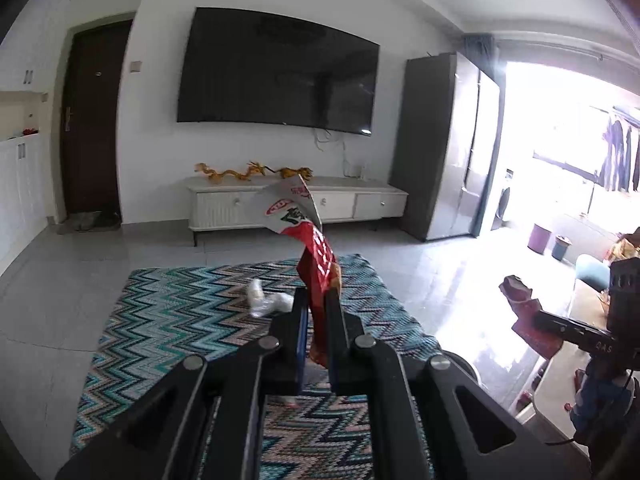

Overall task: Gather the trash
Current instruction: 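Carry both wrappers over the bin and open both tools to drop them, then return both open tools to the rug and grasp clear plastic with the left tool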

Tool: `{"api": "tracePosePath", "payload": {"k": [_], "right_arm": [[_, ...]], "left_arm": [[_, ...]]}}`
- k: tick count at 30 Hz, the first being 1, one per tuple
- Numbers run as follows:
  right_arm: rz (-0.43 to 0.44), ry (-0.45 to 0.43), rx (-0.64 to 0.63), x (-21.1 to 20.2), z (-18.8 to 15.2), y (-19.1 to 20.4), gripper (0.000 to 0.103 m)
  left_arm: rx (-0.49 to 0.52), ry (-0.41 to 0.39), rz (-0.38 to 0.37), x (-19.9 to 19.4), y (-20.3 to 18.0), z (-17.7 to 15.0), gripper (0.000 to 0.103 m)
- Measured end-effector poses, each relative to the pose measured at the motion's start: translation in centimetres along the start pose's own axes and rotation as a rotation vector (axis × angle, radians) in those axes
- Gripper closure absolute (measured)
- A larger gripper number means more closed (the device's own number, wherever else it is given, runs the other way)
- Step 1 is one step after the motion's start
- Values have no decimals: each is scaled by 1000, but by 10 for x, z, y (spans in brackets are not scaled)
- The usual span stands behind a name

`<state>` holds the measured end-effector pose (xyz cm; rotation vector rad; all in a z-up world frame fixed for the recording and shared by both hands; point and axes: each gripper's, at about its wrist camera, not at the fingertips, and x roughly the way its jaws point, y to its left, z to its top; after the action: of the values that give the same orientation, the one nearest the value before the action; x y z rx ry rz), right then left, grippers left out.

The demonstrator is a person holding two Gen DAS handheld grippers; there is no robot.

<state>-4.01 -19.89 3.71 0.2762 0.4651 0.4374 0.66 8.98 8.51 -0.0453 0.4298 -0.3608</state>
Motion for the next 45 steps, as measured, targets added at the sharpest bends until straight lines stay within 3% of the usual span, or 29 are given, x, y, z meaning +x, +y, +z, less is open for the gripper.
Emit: {"api": "tracePosePath", "payload": {"k": [10, 17, 24, 30, 32, 34, 38, 39, 45], "right_arm": [[-150, 7, 175, -6, -8, -96, 92], [-266, 54, 303, 5, -28, -172, 92], [-343, 125, 408, 29, -53, -236, 92], [-386, 182, 439, 49, -64, -266, 89], [-399, 194, 444, 54, -67, -274, 79], [-414, 197, 454, 54, -69, -279, 68], [-425, 180, 480, 46, -72, -286, 65], [-426, 177, 482, 44, -73, -285, 64], [-437, 149, 489, 34, -66, -280, 57]], "left_arm": [[122, 155, -206, 100, -103, -11, 95], [245, 345, -318, 198, -188, -46, 95], [288, 530, -397, 277, -242, -89, 95], [264, 609, -411, 317, -255, -103, 92], [254, 623, -420, 329, -259, -107, 92], [244, 637, -432, 335, -263, -109, 87], [220, 633, -442, 336, -263, -111, 56], [219, 627, -437, 335, -263, -111, 52], [217, 592, -424, 322, -253, -98, 52]]}}
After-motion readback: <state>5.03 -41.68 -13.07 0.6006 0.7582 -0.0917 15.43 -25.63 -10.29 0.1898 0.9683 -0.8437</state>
